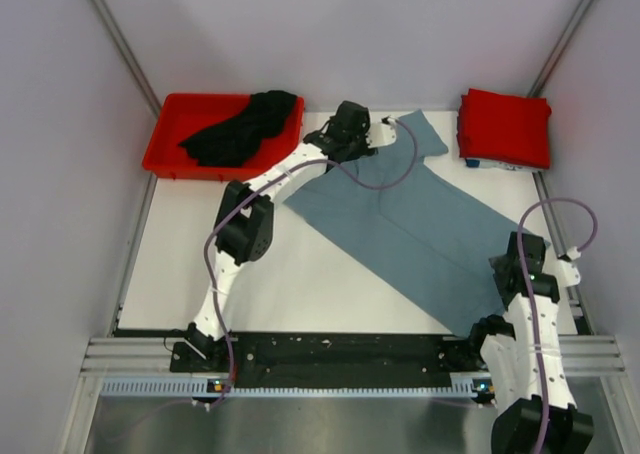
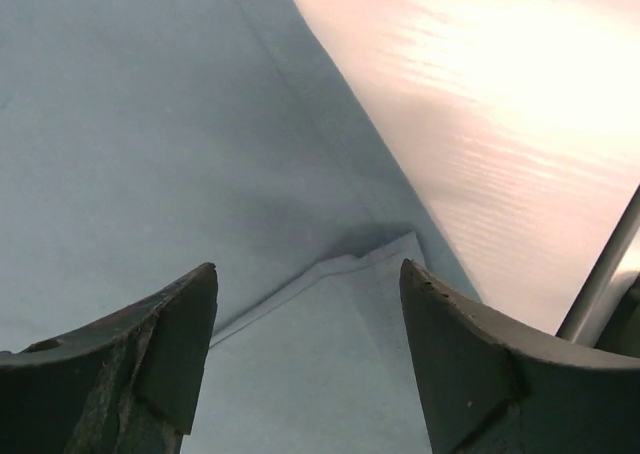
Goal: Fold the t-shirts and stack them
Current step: Fold the flattened tshirt in 1/3 of the way
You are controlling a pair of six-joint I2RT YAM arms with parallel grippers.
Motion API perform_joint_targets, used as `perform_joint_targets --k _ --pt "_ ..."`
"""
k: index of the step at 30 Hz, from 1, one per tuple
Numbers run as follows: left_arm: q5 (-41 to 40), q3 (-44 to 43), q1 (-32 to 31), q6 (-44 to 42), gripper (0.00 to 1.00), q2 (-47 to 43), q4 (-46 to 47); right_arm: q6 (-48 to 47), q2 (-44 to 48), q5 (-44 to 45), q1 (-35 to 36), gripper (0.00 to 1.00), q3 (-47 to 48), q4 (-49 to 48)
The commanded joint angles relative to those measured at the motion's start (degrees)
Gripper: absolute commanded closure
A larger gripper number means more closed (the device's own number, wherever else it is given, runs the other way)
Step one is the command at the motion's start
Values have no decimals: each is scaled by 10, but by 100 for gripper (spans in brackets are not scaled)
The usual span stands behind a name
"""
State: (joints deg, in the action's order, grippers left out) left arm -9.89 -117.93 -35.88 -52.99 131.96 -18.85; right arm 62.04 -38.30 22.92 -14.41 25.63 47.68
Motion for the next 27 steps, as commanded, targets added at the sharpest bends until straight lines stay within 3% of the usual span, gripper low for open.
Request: perform_joint_targets --k 1,3,5,7,11,16,18,24,27 --pt "-2 -17 6 9 25 -74 -60 -136 7 -3 -5 27 56 -79" --pt "33 28 14 -2 27 -123 -108 -225 3 -83 -4 28 78 -121" --pt "65 91 26 -28 37 -175 -151 -277 -7 -165 8 41 99 -142" --pt "116 151 43 -70 48 -216 -201 -300 -32 -227 30 45 118 -138" --pt "153 229 101 -169 49 -248 -279 -292 -86 -306 93 48 131 -113" --pt "198 277 164 -285 42 -235 -259 -222 -103 -278 200 54 98 -95" --pt "210 299 166 -313 41 -232 -235 -193 -95 -271 205 62 76 -96" --pt "202 337 166 -346 40 -203 -177 -132 -73 -232 205 67 -13 -116" --pt "191 330 166 -349 40 -183 -178 -106 -92 -216 196 76 -33 -144"
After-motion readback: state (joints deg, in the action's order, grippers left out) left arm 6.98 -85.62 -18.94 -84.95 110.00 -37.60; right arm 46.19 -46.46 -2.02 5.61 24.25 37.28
